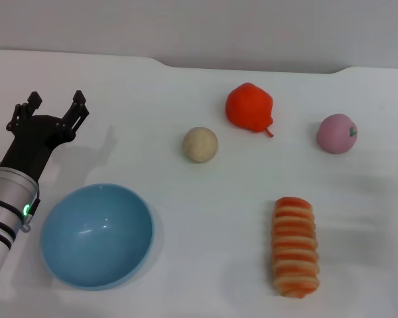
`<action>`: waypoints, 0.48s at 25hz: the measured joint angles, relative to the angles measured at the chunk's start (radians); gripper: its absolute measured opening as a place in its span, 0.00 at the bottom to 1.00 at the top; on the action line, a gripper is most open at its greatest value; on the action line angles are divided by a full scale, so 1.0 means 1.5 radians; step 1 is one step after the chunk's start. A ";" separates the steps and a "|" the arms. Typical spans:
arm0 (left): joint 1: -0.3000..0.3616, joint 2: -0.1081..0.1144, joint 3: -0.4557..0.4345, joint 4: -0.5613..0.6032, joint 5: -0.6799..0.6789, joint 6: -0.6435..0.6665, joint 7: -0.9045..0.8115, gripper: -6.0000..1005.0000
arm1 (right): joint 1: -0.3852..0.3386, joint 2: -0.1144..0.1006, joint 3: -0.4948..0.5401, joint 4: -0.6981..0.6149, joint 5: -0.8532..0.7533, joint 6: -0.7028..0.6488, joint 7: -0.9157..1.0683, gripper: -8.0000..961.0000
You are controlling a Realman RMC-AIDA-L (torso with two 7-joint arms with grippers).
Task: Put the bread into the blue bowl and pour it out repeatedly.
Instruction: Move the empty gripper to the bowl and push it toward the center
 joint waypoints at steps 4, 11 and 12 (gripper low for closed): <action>-0.003 0.000 0.000 0.000 0.000 0.000 0.000 0.86 | 0.001 -0.001 0.000 -0.001 0.000 -0.001 0.000 0.53; -0.016 -0.001 0.000 -0.001 0.000 -0.001 0.000 0.86 | 0.002 -0.001 0.000 -0.002 0.000 -0.002 0.000 0.53; -0.017 -0.001 0.000 -0.001 0.000 -0.002 0.000 0.86 | 0.002 -0.001 0.000 -0.002 0.000 -0.003 0.000 0.53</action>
